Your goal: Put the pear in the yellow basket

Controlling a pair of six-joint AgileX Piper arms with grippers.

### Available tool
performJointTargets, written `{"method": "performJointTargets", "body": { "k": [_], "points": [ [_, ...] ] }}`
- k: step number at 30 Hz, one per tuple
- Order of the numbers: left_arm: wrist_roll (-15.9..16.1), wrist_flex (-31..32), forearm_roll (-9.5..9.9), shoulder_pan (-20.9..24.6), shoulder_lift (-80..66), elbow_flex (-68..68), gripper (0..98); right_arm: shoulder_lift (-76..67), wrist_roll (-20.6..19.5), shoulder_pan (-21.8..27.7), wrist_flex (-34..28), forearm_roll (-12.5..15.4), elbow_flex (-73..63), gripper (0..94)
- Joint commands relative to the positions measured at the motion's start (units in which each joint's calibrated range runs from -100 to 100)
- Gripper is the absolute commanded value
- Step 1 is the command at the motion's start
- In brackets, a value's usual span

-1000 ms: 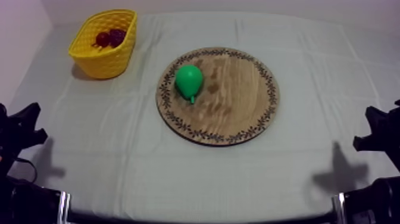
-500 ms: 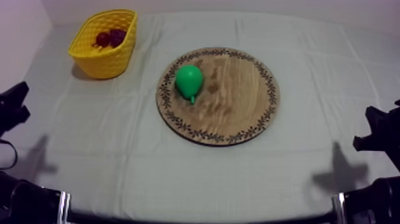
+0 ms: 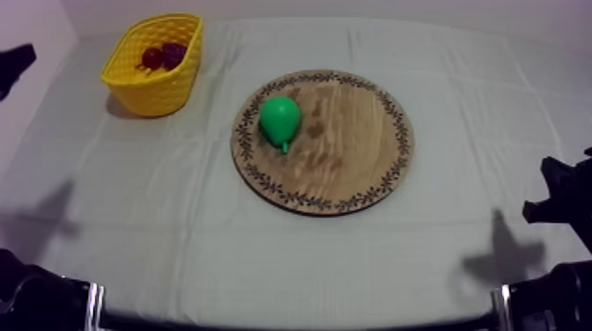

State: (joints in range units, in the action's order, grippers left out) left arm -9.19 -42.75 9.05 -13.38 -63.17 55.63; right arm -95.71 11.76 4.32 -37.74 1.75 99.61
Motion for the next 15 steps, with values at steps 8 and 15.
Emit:
{"method": "performJointTargets", "body": {
  "k": [8,15],
  "points": [
    [-3.0,-1.8,1.85,-6.1,14.1,-14.7,0.0,0.0,0.0,0.0,0.0,0.0,0.1,0.5],
    [-5.6,-5.2,2.79,-9.9,22.5,-22.9,0.0,0.0,0.0,0.0,0.0,0.0,0.1,0.5]
  ]
}}
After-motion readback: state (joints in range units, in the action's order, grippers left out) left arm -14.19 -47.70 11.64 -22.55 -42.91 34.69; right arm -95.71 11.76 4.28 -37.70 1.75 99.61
